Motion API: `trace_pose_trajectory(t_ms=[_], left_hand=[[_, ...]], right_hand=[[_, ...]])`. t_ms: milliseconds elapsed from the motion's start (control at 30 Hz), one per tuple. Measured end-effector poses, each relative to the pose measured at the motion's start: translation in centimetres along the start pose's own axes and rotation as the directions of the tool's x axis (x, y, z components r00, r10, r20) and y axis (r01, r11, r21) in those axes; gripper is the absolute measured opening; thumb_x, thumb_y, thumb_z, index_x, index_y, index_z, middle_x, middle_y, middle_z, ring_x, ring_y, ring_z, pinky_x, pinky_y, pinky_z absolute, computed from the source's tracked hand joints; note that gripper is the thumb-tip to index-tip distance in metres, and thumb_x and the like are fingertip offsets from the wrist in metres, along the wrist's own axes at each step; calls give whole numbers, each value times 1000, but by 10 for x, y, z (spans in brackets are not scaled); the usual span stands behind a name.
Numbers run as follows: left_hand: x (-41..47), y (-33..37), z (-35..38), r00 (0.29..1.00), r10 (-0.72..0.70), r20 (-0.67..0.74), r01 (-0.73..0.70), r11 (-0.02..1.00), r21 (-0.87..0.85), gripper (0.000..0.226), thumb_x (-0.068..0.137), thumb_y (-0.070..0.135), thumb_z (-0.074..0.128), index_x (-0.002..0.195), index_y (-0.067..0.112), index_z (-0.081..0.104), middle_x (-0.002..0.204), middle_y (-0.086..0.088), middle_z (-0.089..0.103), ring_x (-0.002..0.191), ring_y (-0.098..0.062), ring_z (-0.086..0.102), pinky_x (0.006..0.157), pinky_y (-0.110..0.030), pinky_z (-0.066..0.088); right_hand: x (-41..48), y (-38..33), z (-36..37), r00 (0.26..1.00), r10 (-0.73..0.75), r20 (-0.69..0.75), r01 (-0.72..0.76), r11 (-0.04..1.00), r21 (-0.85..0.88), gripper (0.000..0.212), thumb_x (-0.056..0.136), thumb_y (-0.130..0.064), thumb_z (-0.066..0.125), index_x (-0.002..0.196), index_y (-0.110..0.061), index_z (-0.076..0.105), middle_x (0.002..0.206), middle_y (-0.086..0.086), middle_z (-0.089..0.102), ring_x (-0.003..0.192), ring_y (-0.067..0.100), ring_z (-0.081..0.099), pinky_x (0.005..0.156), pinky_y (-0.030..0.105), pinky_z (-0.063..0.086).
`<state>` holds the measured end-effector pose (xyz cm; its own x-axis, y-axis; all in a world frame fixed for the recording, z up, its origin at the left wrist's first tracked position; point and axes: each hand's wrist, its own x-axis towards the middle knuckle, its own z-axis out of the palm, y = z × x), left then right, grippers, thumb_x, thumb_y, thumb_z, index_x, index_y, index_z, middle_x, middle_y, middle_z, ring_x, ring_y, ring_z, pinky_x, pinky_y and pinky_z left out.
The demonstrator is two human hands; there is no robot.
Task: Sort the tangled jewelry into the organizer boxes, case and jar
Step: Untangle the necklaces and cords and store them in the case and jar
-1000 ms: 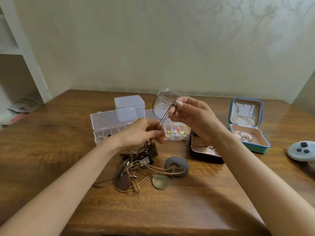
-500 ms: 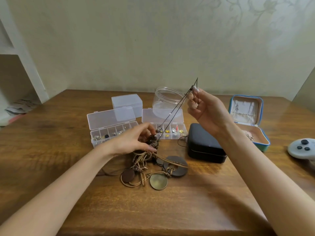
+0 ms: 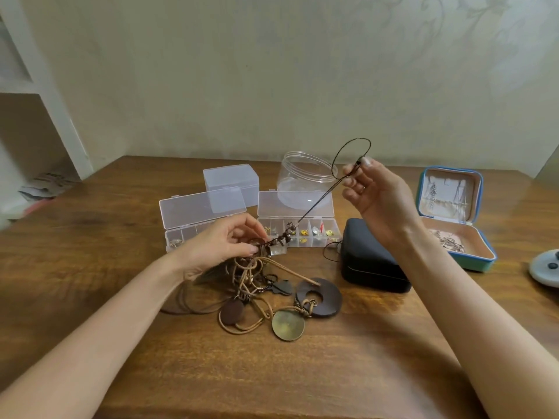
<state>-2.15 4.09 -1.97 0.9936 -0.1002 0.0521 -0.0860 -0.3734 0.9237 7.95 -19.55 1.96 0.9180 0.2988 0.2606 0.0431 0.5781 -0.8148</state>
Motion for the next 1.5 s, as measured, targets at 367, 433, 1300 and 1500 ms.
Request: trace_pose_trajectory(t_ms=[367, 433, 1300, 1500], left_hand=[[1, 1, 13, 983, 50, -176, -49, 999, 10, 4, 85, 14, 63, 87, 16, 60, 86, -2, 63, 81, -12, 60, 77, -26, 49], [2, 1, 13, 974, 38, -225, -46, 998, -32, 5, 86, 19, 62, 88, 17, 59, 80, 0, 65, 74, -6, 61, 72, -20, 48], [-10, 7, 16, 913, 253, -319, -259, 966, 23, 39, 81, -14, 59, 98, 20, 54, 100, -1, 59, 95, -7, 59, 84, -17, 49], [-10, 1, 12, 913, 218, -346, -211, 976, 60, 39, 82, -12, 55, 95, 24, 50, 107, -1, 58, 105, -9, 56, 87, -21, 47]], right_hand=[[-18, 15, 19, 954, 124, 272, 133, 638, -758, 30, 96, -34, 54, 91, -10, 71, 63, 8, 57, 56, 10, 49, 55, 20, 41], [-24, 23, 26, 901, 246, 357, 219, 451, -865, 21, 85, -37, 67, 90, -17, 73, 68, 7, 59, 57, 6, 46, 54, 18, 36], [-32, 42, 36, 912, 248, 327, 129, 584, -801, 11, 82, -14, 72, 75, -12, 64, 70, 7, 63, 59, 7, 54, 59, 20, 44], [-23, 27, 24, 944, 183, 275, -44, 895, -444, 8, 76, -7, 65, 73, -6, 58, 84, 10, 66, 79, 19, 63, 74, 27, 53]])
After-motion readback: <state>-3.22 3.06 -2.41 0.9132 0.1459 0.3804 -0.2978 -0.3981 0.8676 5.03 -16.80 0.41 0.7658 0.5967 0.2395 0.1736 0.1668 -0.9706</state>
